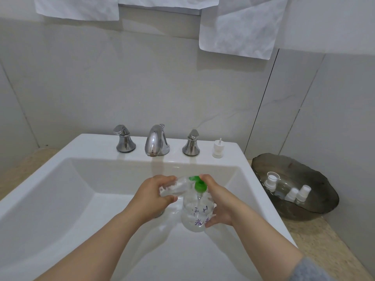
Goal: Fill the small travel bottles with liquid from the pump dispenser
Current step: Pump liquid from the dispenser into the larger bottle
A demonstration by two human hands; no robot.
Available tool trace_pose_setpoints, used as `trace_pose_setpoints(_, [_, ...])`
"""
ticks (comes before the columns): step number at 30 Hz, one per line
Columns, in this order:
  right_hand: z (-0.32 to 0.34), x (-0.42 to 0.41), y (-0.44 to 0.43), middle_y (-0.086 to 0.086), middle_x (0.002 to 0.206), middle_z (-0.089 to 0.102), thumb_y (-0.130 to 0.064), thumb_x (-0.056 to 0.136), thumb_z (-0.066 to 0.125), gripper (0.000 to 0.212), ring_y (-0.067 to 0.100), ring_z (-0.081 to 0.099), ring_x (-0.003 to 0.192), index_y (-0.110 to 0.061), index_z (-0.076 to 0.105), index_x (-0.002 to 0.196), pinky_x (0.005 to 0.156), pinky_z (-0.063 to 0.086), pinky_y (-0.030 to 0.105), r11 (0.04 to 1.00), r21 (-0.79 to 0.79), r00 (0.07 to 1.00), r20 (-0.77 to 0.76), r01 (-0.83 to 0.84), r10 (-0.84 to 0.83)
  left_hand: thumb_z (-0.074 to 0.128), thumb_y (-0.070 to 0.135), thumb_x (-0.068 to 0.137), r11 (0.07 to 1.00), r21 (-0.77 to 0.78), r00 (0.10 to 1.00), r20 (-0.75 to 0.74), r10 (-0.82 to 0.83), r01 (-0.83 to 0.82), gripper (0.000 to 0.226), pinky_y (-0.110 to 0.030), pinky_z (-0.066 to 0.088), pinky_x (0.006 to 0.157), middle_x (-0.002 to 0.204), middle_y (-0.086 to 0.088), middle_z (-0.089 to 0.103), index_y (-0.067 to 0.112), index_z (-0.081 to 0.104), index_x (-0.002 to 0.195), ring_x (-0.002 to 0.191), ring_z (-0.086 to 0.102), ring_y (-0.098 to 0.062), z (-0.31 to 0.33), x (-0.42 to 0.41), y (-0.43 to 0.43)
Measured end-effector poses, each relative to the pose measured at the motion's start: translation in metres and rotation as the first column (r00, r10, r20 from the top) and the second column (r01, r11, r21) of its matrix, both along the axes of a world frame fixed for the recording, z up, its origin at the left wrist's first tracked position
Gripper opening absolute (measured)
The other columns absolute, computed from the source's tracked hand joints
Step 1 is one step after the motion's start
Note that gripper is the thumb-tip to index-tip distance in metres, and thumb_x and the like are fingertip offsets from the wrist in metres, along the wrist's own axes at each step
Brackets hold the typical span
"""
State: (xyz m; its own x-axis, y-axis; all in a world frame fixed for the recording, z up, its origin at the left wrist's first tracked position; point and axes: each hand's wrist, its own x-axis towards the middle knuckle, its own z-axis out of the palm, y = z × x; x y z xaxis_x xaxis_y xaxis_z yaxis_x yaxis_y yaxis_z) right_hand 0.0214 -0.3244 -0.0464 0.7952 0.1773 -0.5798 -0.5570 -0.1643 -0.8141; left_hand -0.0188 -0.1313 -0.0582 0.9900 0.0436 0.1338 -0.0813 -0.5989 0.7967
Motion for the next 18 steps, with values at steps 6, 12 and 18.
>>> trace_pose_setpoints(6, [0.0019, -0.0029, 0.0001, 0.007, 0.129, 0.053, -0.063, 0.079, 0.054, 0.055, 0.039, 0.057, 0.110, -0.025, 0.060, 0.119, 0.096, 0.044, 0.062, 1.000, -0.003, 1.000, 0.003, -0.009, 0.009, 0.075, 0.015, 0.077, 1.000, -0.012, 1.000, -0.005, 0.000, 0.000, 0.048, -0.016, 0.039, 0.084, 0.113, 0.010, 0.062, 0.027, 0.062, 0.121, 0.100, 0.055, -0.003, -0.0008, -0.0001, 0.0008])
trace_pose_setpoints(12, [0.0034, -0.0030, -0.0011, 0.002, 0.122, 0.050, -0.065, 0.080, 0.053, 0.046, 0.037, 0.053, 0.111, -0.029, 0.060, 0.109, 0.097, 0.043, 0.060, 1.000, -0.013, 1.000, 0.005, -0.001, 0.001, 0.077, 0.014, 0.075, 0.999, -0.042, 1.000, 0.014, -0.002, 0.003, 0.048, -0.005, 0.038, 0.078, 0.111, 0.012, 0.063, 0.028, 0.063, 0.119, 0.098, 0.056, 0.002, 0.0024, 0.0003, 0.0021])
trace_pose_setpoints(18, [0.0024, 0.0008, -0.0011, 0.004, 0.130, 0.047, -0.069, 0.077, 0.052, 0.055, 0.040, 0.051, 0.115, -0.029, 0.057, 0.115, 0.100, 0.039, 0.062, 1.000, -0.017, 1.000, -0.011, 0.014, -0.014, 0.077, 0.016, 0.074, 0.999, -0.046, 0.999, 0.028, 0.016, -0.014, 0.047, -0.005, 0.039, 0.075, 0.110, 0.013, 0.063, 0.033, 0.063, 0.116, 0.097, 0.059, -0.015, 0.0055, 0.0011, 0.0042])
